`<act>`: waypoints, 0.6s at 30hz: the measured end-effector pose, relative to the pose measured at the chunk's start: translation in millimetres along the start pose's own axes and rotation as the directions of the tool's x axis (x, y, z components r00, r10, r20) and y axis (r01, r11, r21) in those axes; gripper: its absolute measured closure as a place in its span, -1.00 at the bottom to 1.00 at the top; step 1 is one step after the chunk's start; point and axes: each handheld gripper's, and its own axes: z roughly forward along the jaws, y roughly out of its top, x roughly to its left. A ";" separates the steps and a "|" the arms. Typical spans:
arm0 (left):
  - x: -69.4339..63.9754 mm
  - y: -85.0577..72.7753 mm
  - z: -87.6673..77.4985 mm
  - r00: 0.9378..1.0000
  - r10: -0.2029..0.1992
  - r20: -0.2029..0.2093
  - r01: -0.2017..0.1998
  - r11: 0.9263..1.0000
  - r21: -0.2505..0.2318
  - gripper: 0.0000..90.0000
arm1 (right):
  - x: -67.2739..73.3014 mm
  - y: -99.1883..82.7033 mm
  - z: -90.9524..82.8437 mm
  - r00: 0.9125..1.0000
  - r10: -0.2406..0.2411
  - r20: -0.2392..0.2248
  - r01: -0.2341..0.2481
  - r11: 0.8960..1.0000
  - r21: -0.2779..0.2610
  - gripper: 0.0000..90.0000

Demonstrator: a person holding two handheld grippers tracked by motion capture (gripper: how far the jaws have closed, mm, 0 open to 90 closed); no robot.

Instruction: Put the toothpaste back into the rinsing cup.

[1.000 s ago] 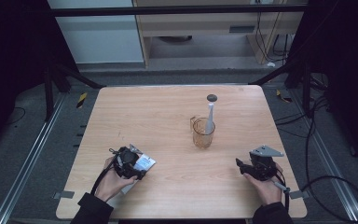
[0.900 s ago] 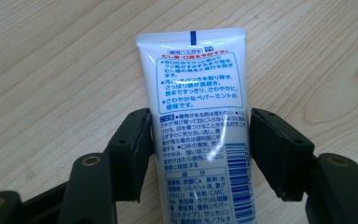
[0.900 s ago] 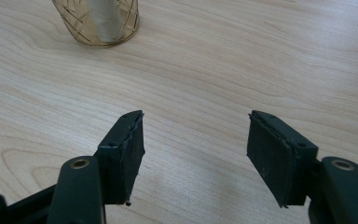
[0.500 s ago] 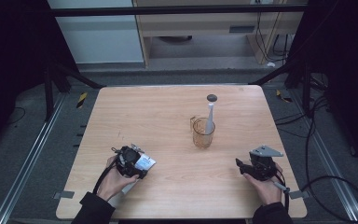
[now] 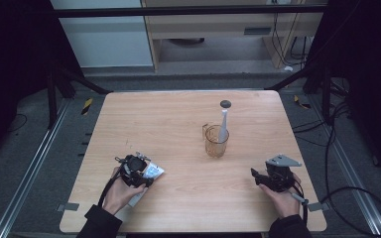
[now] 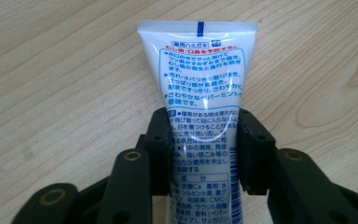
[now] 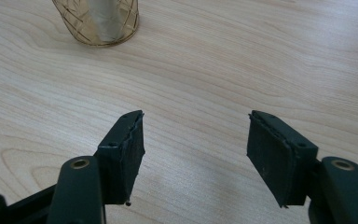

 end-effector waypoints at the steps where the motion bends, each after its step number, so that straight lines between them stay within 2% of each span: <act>1: 0.0 0.0 0.0 1.000 0.000 0.000 0.000 1.000 0.000 0.43 | -0.1 -0.1 0.0 1.000 0.001 0.001 -0.001 1.000 -0.001 -0.19; 5: 1.6 -2.4 -10.6 1.000 -0.010 0.008 0.011 0.999 -0.053 0.48 | -0.7 -0.2 -0.3 1.000 0.003 0.002 -0.003 1.000 -0.002 -0.19; 6: 1.6 -2.4 -10.6 1.000 -0.010 0.008 0.011 0.999 -0.053 0.48 | -0.7 -0.2 -0.3 1.000 0.003 0.002 -0.003 1.000 -0.002 -0.19; 7: 2.5 -3.0 -18.5 1.000 -0.019 0.007 0.020 0.996 -0.092 0.49 | -1.3 -0.5 -0.4 1.000 -0.001 0.003 0.001 1.000 -0.004 -0.19; 9: 3.1 -3.5 -27.5 1.000 -0.029 0.005 0.029 0.990 -0.135 0.50 | -1.5 -0.7 -0.7 1.000 0.002 0.004 -0.002 1.000 -0.003 -0.19; 12: 3.7 -3.4 -41.4 0.999 -0.037 -0.002 0.036 0.980 -0.195 0.51 | -1.4 -0.7 -1.0 1.000 0.004 0.003 -0.004 1.000 -0.005 -0.19; 13: 3.7 -3.4 -41.4 0.999 -0.037 -0.002 0.036 0.980 -0.195 0.52 | -1.4 -0.7 -0.9 1.000 0.003 0.004 -0.003 1.000 -0.005 -0.19; 14: 4.0 -2.8 -50.0 0.999 -0.035 -0.006 0.033 0.972 -0.233 0.52 | -1.3 -0.7 -0.9 1.000 0.004 0.005 -0.004 1.000 -0.005 -0.19; 15: 4.0 -2.8 -50.0 0.999 -0.035 -0.006 0.033 0.972 -0.233 0.52 | -1.3 -0.7 -0.9 1.000 0.004 0.005 -0.004 1.000 -0.005 -0.19; 17: 4.4 -1.6 -61.2 0.999 -0.038 -0.014 0.032 0.959 -0.280 0.52 | -0.5 -0.6 -1.1 1.000 0.007 0.004 -0.007 1.000 -0.004 -0.19; 18: 4.4 -1.6 -61.2 0.999 -0.038 -0.014 0.032 0.959 -0.280 0.52 | -0.5 -0.6 -1.1 1.000 0.007 0.004 -0.007 1.000 -0.004 -0.19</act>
